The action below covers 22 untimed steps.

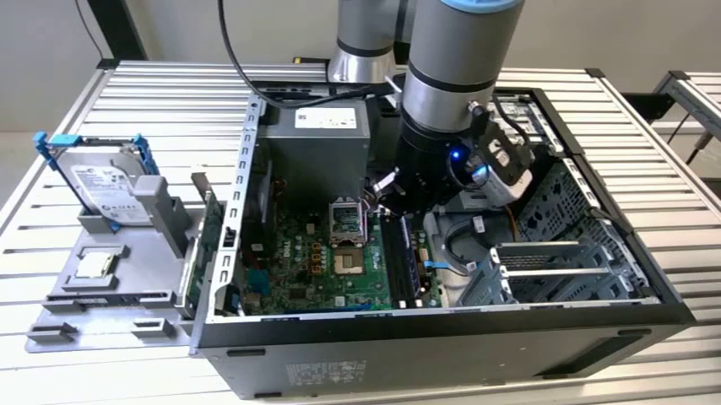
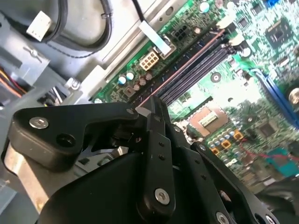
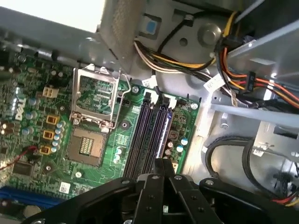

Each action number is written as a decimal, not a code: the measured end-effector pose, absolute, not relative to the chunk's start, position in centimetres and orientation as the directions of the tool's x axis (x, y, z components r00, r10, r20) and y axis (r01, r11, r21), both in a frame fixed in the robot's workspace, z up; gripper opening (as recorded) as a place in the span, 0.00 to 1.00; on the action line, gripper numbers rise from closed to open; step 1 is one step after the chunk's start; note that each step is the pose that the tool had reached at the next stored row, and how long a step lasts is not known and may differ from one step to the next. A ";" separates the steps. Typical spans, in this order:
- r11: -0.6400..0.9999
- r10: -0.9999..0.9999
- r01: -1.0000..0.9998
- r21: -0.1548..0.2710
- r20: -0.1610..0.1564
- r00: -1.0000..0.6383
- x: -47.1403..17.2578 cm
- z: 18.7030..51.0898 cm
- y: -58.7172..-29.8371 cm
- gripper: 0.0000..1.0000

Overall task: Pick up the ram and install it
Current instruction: 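Insert the ram into the slot, then press down the ram until it locks into place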

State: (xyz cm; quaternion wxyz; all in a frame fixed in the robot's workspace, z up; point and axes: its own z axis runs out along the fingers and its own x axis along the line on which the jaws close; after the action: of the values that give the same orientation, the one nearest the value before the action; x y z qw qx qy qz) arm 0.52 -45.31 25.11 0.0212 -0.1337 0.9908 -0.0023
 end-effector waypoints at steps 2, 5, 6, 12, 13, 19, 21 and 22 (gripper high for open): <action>0.954 -0.300 -0.300 -0.010 -0.041 -0.953 0.5 25.1 -45.3 0.00; 0.937 -0.350 -0.350 -0.010 -0.041 -0.936 0.5 25.1 -45.3 0.00; 0.931 -0.365 -0.365 -0.010 -0.041 -0.930 0.5 25.1 -45.3 0.00; 0.888 -0.460 -0.460 -0.010 -0.042 -0.887 0.5 25.1 -45.3 0.00; 0.880 -0.474 -0.474 -0.010 -0.042 -0.879 0.5 25.1 -45.3 0.00; 0.834 -0.551 -0.551 -0.011 -0.043 -0.833 0.5 25.1 -45.3 0.00; 0.820 -0.573 -0.573 -0.012 -0.044 -0.819 0.5 25.1 -45.3 0.00; 0.812 -0.583 -0.583 -0.012 -0.044 -0.811 0.5 25.1 -45.3 0.00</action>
State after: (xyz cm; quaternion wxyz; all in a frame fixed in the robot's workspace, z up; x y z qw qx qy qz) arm 0.52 -45.31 25.14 0.0229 -0.3064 0.9516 0.0011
